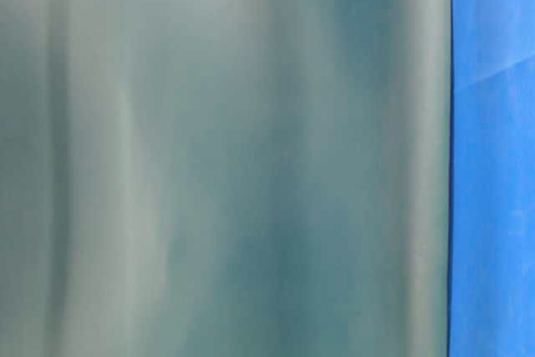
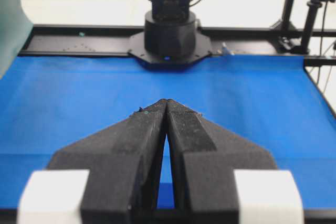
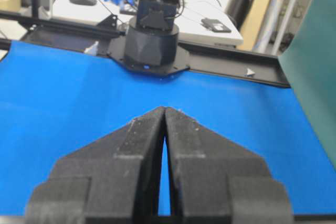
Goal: Handover the blue block to the right arm after grasping it with the left arm, then place it in the designated position.
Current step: 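Open the left gripper wide and move it toward the blue cube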
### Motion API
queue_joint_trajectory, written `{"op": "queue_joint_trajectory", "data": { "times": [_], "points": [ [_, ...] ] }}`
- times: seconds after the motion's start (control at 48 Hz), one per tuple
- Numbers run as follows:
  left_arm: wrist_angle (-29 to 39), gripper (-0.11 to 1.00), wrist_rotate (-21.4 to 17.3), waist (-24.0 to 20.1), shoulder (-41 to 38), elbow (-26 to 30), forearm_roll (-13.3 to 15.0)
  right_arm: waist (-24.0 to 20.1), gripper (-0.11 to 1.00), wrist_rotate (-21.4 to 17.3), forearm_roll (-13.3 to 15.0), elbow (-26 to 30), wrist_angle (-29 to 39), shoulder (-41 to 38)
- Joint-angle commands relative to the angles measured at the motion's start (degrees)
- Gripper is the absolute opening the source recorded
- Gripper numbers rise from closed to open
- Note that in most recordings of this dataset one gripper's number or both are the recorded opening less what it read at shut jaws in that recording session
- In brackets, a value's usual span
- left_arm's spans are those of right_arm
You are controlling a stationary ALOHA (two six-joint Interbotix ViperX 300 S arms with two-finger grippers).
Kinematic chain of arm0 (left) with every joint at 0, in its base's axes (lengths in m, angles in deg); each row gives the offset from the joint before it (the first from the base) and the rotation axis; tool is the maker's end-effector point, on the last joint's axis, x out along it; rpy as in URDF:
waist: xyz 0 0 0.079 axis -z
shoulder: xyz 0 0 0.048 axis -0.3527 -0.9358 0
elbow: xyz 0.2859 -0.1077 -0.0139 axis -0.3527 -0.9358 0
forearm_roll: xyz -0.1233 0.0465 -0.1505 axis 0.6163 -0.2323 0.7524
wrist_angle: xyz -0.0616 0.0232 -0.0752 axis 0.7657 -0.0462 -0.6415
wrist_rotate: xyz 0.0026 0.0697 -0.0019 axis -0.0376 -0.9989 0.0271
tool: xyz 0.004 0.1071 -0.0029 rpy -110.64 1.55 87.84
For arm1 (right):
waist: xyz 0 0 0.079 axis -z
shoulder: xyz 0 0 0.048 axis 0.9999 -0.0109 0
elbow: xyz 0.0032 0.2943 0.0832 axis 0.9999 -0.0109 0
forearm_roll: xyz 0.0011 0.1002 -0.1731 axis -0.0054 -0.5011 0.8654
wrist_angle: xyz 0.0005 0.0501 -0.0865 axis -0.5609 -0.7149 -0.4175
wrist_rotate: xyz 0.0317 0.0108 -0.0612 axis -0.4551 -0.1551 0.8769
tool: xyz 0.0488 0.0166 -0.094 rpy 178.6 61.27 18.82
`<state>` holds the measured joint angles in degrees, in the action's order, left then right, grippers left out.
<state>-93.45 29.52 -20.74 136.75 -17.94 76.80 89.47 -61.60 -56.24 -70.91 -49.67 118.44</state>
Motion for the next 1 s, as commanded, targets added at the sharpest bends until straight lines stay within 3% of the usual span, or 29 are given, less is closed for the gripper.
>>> {"op": "queue_joint_trajectory", "data": {
  "times": [0.0,0.125,0.771,0.855,0.98],
  "points": [
    [9.6,0.00,-1.5,-1.8,8.7,0.3,-0.1,0.2,0.00,-0.4,-0.4,1.8,-0.3,-0.4],
    [9.5,0.00,-1.7,-1.5,8.5,0.2,-0.1,0.2,-0.05,-0.9,-0.4,2.3,0.0,-0.5],
    [7.4,0.01,-1.8,-0.6,7.4,-0.1,-0.2,0.3,-0.02,-1.0,-0.4,2.6,4.7,0.3],
    [7.1,0.12,-1.5,-0.6,7.2,-0.1,-0.2,0.3,0.09,-1.1,-0.4,2.7,4.6,0.3],
    [6.7,0.48,-1.2,-0.5,7.2,-0.1,-0.2,0.3,0.39,-1.5,-0.8,2.8,4.5,0.4]
  ]
}}
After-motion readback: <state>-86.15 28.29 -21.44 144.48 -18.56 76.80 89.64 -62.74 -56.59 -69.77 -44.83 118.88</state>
